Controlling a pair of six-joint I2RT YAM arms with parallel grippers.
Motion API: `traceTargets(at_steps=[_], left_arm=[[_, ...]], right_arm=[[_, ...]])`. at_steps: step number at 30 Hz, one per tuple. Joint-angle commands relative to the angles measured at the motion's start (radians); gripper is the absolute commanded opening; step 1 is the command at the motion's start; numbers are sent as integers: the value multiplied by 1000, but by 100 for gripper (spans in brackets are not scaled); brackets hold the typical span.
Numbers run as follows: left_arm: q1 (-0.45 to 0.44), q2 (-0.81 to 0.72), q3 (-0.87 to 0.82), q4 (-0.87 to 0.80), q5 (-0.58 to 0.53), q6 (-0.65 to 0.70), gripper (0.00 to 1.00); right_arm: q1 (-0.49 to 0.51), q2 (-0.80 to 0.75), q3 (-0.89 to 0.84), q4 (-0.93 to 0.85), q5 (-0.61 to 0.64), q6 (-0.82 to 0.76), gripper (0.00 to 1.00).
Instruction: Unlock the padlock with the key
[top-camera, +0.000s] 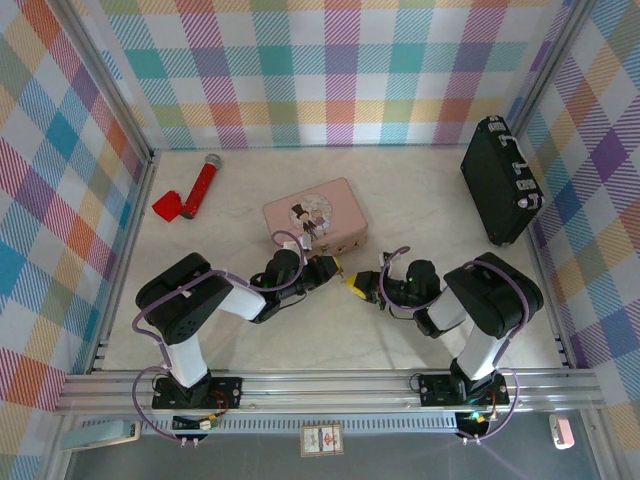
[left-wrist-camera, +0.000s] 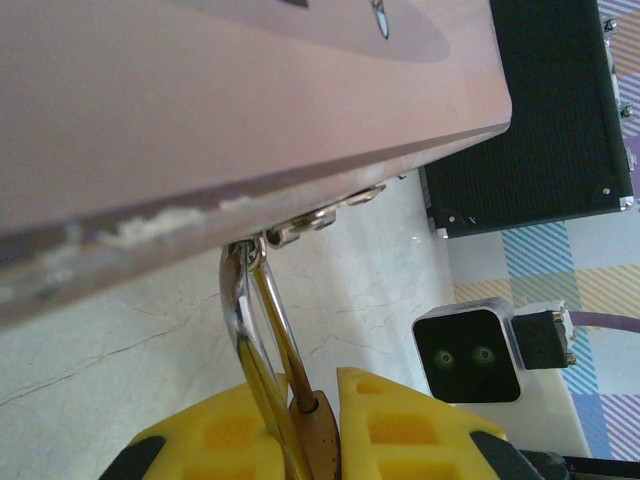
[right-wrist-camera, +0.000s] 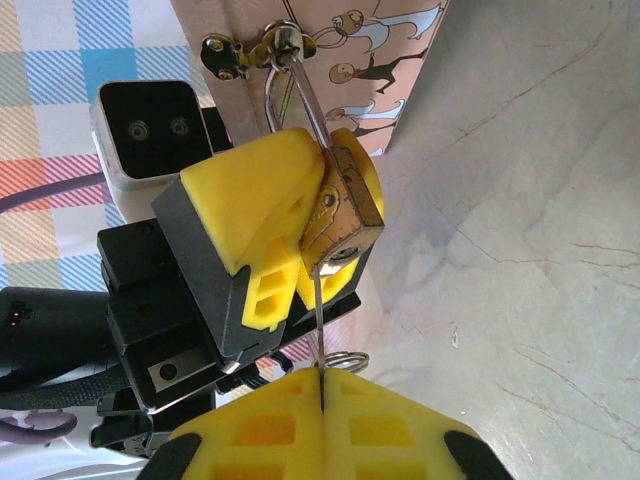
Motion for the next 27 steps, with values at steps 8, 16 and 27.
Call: traceTargets(at_steps=[8, 16, 27], left_arm=[[24, -29, -22, 176, 38, -130, 0], [23, -27, -14, 164, 41, -132, 0], [23, -40, -17, 168, 41, -136, 0]], right_arm=[[-5, -1, 19, 53, -23, 13, 0], [-5, 1, 15, 53, -37, 12, 0], [-5, 3, 22, 53, -31, 12, 0]])
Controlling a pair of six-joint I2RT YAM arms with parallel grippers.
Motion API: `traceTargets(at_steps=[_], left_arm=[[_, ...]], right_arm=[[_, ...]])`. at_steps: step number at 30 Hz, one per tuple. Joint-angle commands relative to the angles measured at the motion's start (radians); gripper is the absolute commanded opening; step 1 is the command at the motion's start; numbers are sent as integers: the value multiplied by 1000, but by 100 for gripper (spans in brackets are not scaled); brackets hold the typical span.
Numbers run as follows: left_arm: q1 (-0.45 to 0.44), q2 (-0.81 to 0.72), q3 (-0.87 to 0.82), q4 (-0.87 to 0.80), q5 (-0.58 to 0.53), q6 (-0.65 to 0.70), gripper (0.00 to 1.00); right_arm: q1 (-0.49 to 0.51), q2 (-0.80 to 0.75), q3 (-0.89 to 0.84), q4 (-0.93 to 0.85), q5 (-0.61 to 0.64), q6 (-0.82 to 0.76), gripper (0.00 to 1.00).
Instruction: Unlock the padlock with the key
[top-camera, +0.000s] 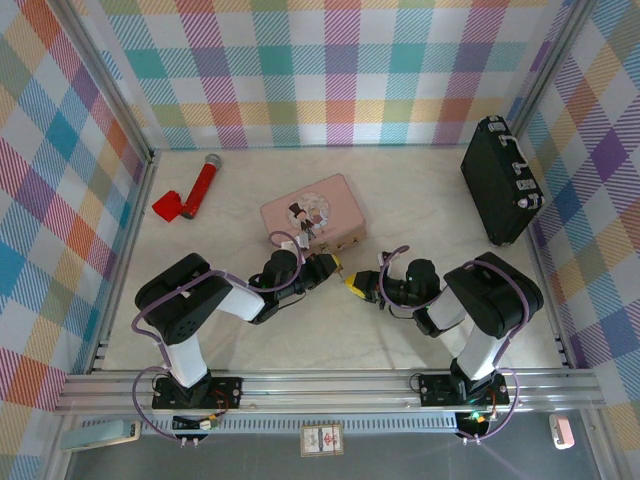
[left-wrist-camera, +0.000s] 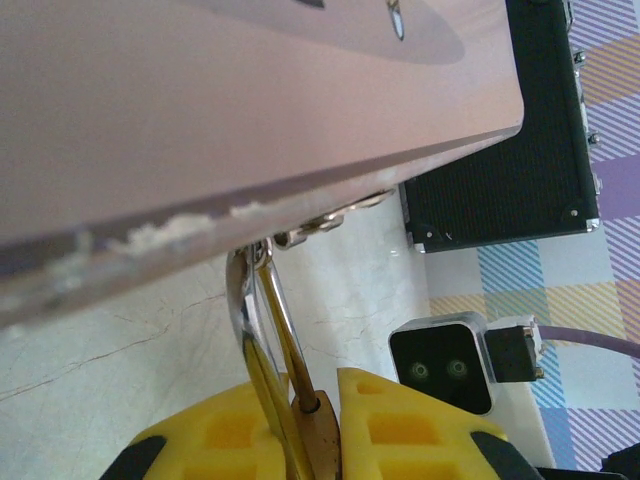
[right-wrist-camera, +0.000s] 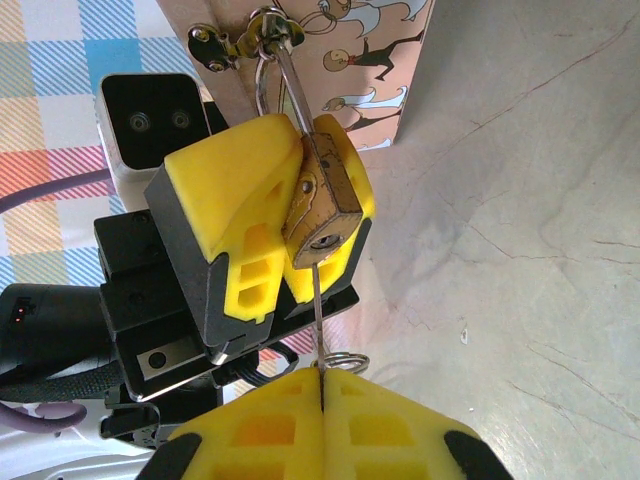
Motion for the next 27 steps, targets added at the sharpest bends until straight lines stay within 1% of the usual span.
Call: traceTargets(at_steps=[1, 27], left_arm=[[18, -38, -3, 121, 47, -83, 0], [18, -49, -5, 133, 53, -95, 0]], right_arm=[[-5, 4, 15, 51, -14, 9, 0], [-21, 25, 34, 52, -20, 11, 0]])
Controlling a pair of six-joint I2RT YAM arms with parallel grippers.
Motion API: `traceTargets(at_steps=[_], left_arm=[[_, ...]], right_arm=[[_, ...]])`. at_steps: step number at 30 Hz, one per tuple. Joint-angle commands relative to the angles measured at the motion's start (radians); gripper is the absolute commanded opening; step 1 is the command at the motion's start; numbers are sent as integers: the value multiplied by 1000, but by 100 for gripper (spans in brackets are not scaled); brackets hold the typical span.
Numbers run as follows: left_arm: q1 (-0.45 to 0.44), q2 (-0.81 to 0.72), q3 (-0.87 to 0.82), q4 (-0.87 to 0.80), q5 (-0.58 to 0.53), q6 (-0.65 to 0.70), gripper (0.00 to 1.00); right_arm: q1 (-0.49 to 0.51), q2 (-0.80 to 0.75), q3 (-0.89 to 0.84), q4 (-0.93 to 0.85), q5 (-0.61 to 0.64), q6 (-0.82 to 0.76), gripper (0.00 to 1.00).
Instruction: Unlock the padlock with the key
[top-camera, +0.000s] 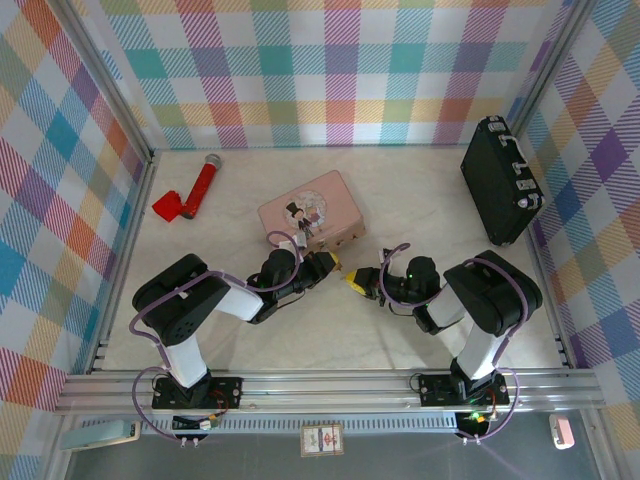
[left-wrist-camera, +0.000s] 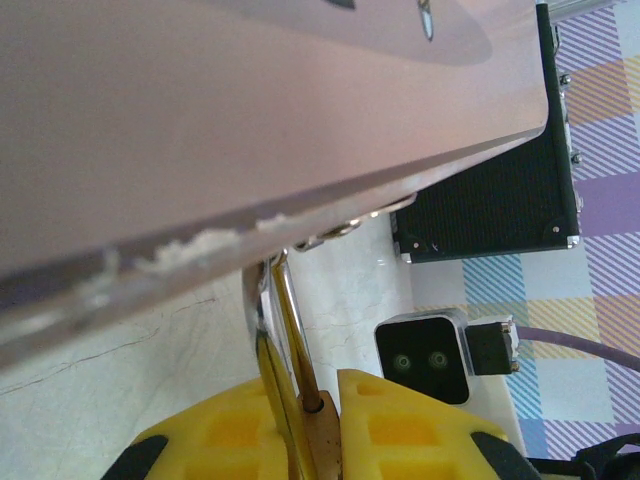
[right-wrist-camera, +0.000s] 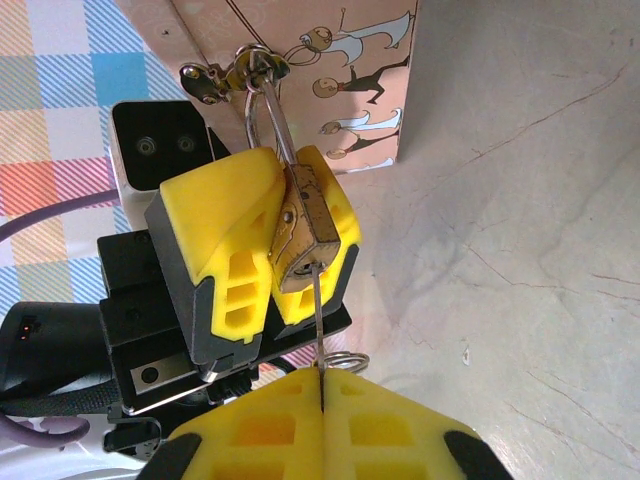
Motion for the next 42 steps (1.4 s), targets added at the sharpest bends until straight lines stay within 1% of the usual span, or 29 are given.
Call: traceTargets(at_steps=[1, 12, 42], left_arm=[[10, -35, 2, 125, 52, -53, 0], [10, -10, 7, 144, 58, -64, 0], [-3, -9, 13, 157, 58, -68, 0]], right_arm=[[-6, 12, 15, 52, -22, 11, 0], [-6, -34, 15, 52, -29, 27, 0], [-3, -10, 11, 52, -28, 21, 0]])
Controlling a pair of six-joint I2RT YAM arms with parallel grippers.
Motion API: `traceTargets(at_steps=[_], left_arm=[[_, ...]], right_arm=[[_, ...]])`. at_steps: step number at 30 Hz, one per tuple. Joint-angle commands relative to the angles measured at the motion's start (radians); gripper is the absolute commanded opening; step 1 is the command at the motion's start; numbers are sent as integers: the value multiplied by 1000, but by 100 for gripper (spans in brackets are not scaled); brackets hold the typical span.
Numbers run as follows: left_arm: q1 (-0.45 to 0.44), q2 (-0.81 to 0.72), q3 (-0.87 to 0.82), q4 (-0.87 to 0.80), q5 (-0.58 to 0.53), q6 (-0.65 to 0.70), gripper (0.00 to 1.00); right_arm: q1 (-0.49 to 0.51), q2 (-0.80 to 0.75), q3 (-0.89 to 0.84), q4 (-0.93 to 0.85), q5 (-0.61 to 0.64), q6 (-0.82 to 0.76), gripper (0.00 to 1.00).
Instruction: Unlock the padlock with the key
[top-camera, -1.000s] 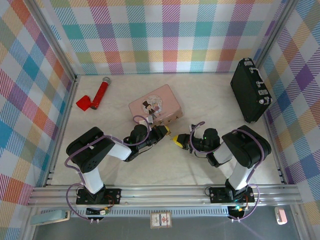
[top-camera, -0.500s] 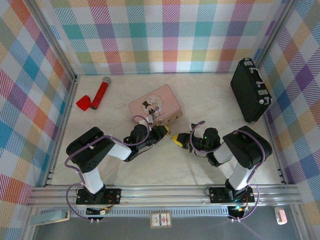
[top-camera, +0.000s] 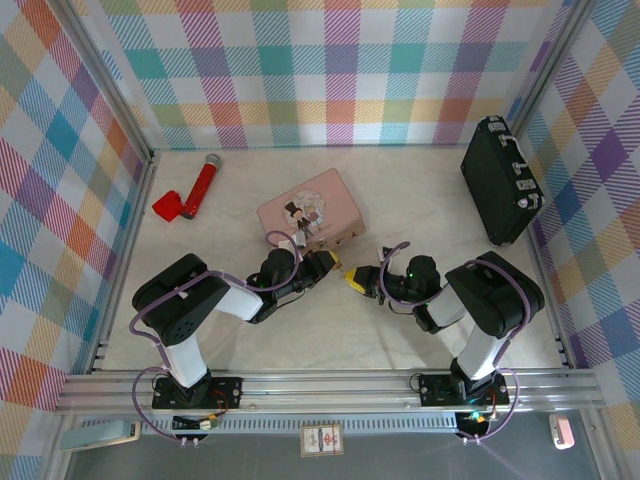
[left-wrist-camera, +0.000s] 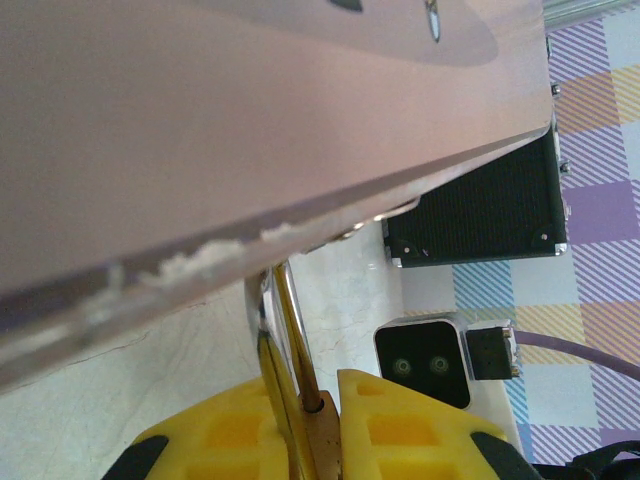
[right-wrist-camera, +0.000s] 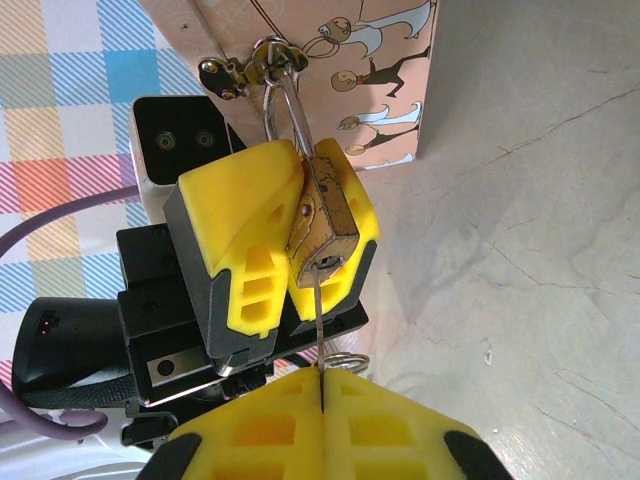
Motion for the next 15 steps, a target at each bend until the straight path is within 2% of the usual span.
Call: traceTargets(at_steps=[1, 15], left_arm=[[-6, -8, 13, 144, 54, -44, 0], [-10, 0, 12, 145, 47, -44, 0]], right_arm=[[-3, -1, 4, 52, -19, 0, 0], [5, -29, -28, 52, -11, -2, 0]])
